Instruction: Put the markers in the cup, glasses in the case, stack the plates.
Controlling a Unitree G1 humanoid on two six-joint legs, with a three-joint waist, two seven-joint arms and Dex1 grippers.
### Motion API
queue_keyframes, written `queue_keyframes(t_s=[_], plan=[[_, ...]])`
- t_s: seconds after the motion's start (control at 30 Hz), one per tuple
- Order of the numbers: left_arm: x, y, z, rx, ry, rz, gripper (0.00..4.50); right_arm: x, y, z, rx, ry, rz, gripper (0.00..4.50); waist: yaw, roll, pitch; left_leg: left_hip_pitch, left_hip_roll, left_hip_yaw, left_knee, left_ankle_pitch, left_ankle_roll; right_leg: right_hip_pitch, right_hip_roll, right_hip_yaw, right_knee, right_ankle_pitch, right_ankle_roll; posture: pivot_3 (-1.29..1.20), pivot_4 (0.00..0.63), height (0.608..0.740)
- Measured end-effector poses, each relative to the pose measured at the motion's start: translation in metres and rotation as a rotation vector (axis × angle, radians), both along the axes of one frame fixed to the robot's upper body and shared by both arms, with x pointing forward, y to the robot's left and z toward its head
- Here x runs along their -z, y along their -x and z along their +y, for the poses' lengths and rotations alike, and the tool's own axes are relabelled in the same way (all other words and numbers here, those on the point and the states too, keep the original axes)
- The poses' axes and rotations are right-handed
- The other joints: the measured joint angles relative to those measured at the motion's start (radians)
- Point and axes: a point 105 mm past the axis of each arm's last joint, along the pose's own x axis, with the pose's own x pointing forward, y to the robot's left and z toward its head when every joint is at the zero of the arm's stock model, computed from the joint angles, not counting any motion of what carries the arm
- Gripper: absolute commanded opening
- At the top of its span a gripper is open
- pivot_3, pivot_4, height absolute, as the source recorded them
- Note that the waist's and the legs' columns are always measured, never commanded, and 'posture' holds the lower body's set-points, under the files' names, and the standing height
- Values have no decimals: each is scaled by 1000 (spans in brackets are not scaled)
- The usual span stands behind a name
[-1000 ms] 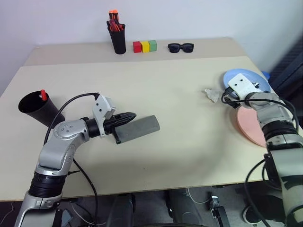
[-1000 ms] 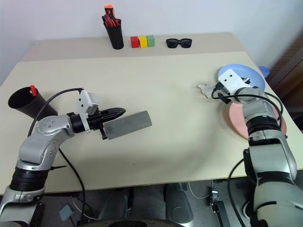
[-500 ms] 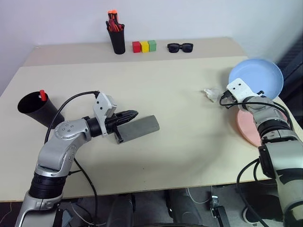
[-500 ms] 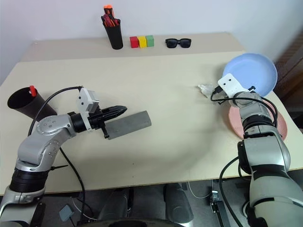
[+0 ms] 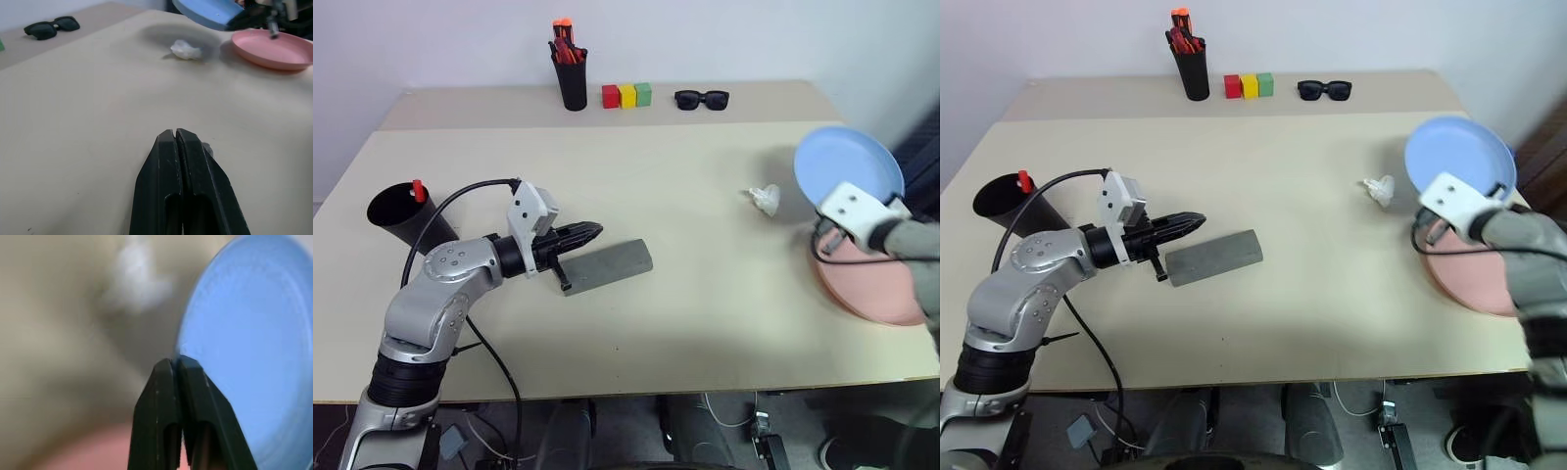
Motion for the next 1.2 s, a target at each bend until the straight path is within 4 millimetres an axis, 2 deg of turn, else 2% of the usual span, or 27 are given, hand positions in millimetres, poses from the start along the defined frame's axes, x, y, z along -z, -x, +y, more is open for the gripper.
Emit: queue_keyframes(t_s=[0.07, 0.17, 0.27, 0.33, 0.43, 0.5, 0.53, 0.6, 0.67, 0.8, 0.9, 0.97, 1.07, 1.2], plan=[[-2, -2, 1, -2, 14, 1, 0, 2, 27, -6, 21, 14, 72, 39, -2, 1, 0, 0, 0, 1, 1, 0, 0, 1, 0, 0, 0, -2, -3, 0, 150, 740], [-3, -5, 2, -6, 37, 4, 0, 8, 54, -13, 51, 30, 177, 828, -14, 1, -1, 1, 0, 2, 4, 0, 0, 1, 0, 1, 0, -3, -3, 0, 150, 740], [0, -7, 4, -3, 43, 18, 0, 10, 57, -5, 37, 6, 205, 2277, -26, 1, -1, 1, 1, 3, 7, 0, 0, 2, 0, 1, 0, -2, -2, 0, 150, 740], [3, -10, 6, -7, 40, 19, 0, 2, 46, 10, -1, -22, 136, 3263, -34, 1, -1, 1, 1, 2, 9, 0, 0, 2, 1, 1, 1, -1, -2, 0, 150, 740], [7, -10, 4, 9, 41, 23, 0, -11, 17, 46, -89, -104, 3, 3263, -37, 0, -1, 0, 1, 2, 10, 0, 0, 2, 1, 2, 0, 0, -2, 0, 150, 740], [9, -9, 5, 9, 40, 22, 0, -12, -2, 67, -126, -167, -50, 3263, -33, 0, 0, 0, 1, 2, 10, 0, 0, 2, 1, 1, 0, 1, -5, 0, 150, 740], [12, -9, 6, 2, 39, 27, 0, -11, -20, 78, -114, -226, -89, 3263, -35, -1, 0, -1, 1, 2, 10, 0, 0, 2, 1, 2, 0, 2, -6, 0, 150, 740], [13, -8, 6, 0, 41, 21, 0, 1, -46, 87, -66, -278, -97, 3263, -32, -1, 0, -2, 1, 2, 9, 0, 0, 1, 1, 2, 0, 2, -5, 0, 150, 740], [17, -7, 10, -15, 40, 26, 0, 14, -62, 91, -21, -294, -88, 3263, -21, 0, 0, -3, 0, 1, 9, 0, 0, 0, 1, 1, 0, 1, -5, 0, 150, 740], [20, -5, 17, -54, 40, 26, 0, 37, -87, 82, 73, -242, -85, 3263, -7, 0, 0, -3, 0, 1, 5, 0, 0, -1, 0, 1, -1, 3, -1, 0, 150, 740], [22, 0, 23, -83, 38, 21, 0, 36, -100, 68, 154, -203, -131, 2382, -10, 0, 0, -2, 0, 2, 5, 0, 0, -1, 0, 2, -1, 3, -1, 0, 150, 740], [26, 4, 25, -96, 39, 30, 0, 38, -102, 57, 198, -190, -142, 1482, -9, 0, 0, -2, 0, 2, 5, 0, 0, 0, 0, 1, -1, 3, -1, 0, 150, 740], [27, 4, 27, -115, 48, 29, 0, 45, -101, 53, 206, -173, -135, 51, -11, 0, 0, -2, 0, 2, 5, 0, 0, 0, 0, 1, -1, 3, -1, 0, 150, 740], [27, 6, 24, -115, 73, 29, 0, 37, -99, 50, 184, -140, -180, 51, -12, 0, 0, -2, 0, 2, 5, 0, 0, 0, 0, 2, 0, 3, -1, 0, 150, 740]])
